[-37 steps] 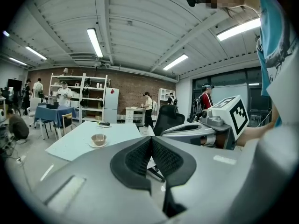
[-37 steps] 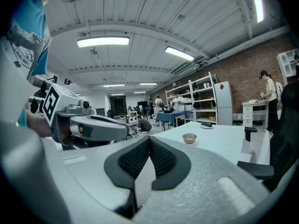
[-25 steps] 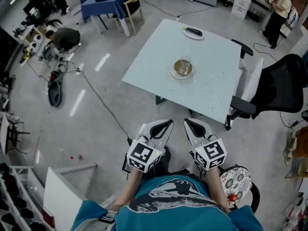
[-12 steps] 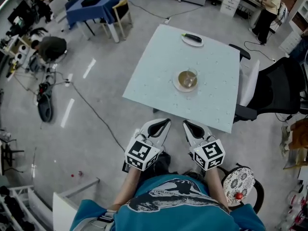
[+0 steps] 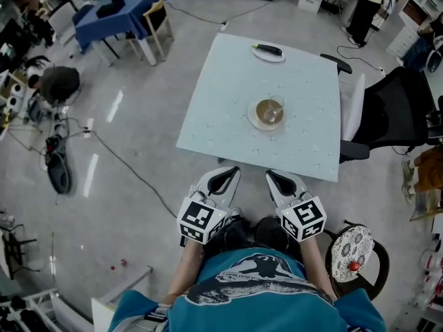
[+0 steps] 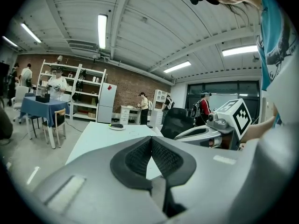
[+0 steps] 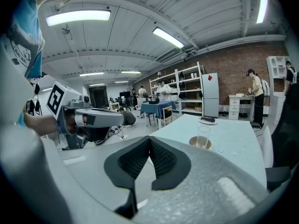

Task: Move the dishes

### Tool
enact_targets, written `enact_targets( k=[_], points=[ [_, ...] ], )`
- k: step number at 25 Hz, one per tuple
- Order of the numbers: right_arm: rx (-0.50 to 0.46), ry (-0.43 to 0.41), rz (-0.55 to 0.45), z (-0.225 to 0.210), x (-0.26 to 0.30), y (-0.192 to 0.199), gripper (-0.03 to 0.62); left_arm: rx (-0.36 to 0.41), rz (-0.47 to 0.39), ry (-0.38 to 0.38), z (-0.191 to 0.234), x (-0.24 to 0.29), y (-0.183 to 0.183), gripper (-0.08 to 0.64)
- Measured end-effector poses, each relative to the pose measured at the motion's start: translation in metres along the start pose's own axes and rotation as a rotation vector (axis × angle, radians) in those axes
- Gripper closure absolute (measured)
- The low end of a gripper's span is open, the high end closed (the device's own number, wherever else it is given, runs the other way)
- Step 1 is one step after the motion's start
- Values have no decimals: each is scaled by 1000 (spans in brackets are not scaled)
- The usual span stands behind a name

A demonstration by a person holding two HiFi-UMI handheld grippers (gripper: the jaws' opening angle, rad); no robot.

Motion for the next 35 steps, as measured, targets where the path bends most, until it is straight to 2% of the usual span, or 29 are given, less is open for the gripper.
enact_targets(
  k=[10, 20, 24, 30, 35],
  points=[
    [11, 32, 42, -14, -12, 7, 589, -36, 23, 1, -16, -4, 12, 545],
    [50, 27, 18, -40, 27, 5, 588, -54, 27, -69, 26, 3, 2, 545],
    [50, 40, 5, -70, 54, 2, 588, -40, 27, -64, 49, 36, -7, 545],
    [36, 92, 1, -138, 79, -7, 584, -1, 31, 9, 58, 109, -22, 545],
    [47, 107, 33, -178, 99, 0, 575, 12, 81, 15, 71, 145, -22, 545]
  ],
)
Point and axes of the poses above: the fingertips, and each gripper's own axes: x forward along the fingers, z to its left, y out of its underside, the point moved 9 cm from there along -x, backward along the fingers, and after that the axes turned 9 degrees about -z, right-handed, at the moved point
